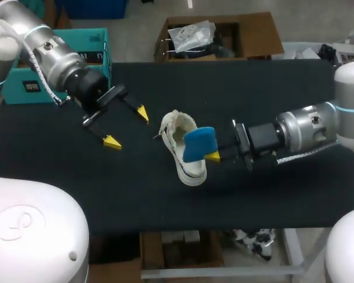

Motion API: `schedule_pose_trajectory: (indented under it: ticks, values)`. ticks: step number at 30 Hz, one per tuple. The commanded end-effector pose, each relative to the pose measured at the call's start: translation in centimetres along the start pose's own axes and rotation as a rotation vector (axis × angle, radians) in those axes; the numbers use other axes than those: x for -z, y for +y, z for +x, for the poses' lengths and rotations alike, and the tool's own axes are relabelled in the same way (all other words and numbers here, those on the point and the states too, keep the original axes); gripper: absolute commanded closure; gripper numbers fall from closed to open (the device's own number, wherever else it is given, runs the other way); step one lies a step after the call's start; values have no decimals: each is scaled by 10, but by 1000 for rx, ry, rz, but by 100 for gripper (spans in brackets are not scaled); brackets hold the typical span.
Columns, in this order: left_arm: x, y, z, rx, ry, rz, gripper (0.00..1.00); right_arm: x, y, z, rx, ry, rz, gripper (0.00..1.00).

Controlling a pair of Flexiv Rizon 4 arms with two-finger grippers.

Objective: Open the shoe tongue, take the insole out of the shoe, put the insole back into the shoe, and pack the shoe into the shoebox

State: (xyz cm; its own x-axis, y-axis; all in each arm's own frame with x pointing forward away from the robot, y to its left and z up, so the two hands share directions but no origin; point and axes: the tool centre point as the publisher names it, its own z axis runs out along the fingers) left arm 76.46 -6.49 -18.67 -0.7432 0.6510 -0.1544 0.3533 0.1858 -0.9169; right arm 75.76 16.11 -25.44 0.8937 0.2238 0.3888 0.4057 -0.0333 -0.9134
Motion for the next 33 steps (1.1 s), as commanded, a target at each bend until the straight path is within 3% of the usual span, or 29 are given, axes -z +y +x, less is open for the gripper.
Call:
schedule_pose_trajectory:
  ticks: [1,8,9,13,21,27,33]
  values:
    - [-31,0,2,-3,-381,-84,0,-6,6,8,14,16,-23,100]
    - [-52,18,-5,-19,-525,-104,0,-12,21,16,51,52,-3,100]
    - [-54,20,-6,-27,-548,-66,0,-13,22,17,52,51,-2,100]
    - [-48,33,-14,-19,-720,-49,0,-15,24,20,47,57,-5,100]
    - [-48,33,-14,-19,-720,-49,0,-13,25,19,40,109,-41,100]
    - [-63,43,-35,-56,-727,-81,0,-15,31,21,69,152,-90,100]
    - [-70,54,-54,-80,-723,-91,4,-14,47,24,104,209,-62,100]
